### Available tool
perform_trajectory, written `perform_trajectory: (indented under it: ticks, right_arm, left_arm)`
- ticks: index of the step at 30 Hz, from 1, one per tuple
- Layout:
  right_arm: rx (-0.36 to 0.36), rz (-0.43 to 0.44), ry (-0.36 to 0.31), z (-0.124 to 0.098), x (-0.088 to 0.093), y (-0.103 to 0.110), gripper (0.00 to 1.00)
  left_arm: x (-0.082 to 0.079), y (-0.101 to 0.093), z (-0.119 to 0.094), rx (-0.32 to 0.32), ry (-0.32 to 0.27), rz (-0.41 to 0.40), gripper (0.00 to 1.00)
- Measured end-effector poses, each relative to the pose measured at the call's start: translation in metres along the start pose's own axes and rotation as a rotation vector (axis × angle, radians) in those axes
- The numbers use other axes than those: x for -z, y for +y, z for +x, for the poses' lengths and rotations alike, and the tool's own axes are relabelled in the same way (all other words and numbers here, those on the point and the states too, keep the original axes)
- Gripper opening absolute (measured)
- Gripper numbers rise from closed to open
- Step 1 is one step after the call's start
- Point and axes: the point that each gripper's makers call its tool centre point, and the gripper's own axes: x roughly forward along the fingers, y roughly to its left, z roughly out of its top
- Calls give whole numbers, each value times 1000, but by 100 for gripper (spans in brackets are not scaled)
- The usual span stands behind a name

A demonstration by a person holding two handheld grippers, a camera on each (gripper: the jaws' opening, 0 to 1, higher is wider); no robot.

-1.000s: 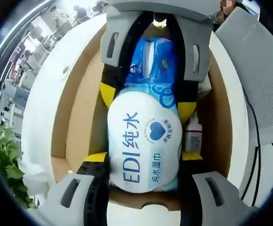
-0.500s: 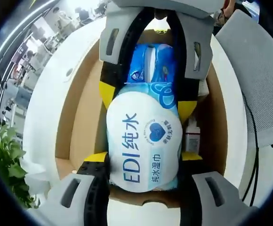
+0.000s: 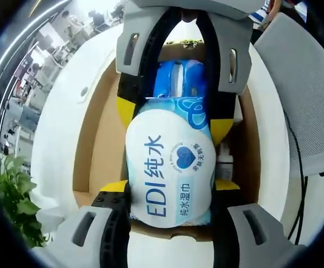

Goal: Operate the shoe box by opening the lid, removing the specified soft item, and placing it in the target area until the item is outside and the box remains undamaged.

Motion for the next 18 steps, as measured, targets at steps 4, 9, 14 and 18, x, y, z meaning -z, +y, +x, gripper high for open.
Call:
perform_trajectory:
  ticks: [4, 9, 14, 18]
  right_arm:
    - [2, -4, -9, -8, -5, 1, 45]
    - [-1, -2, -21, -19, -8, 2, 45]
    - [0, 6, -30, -31, -9, 3, 45]
    - [11, 9, -34, -42, -8, 1, 45]
  left_arm:
    - [-5, -1, -8, -5, 3, -1, 56]
    - [-12, -3, -16, -2, 13, -1, 56]
    - [-23, -5, -23, 6, 19, 3, 56]
    - [-33, -5, -28, 4, 21, 17, 56]
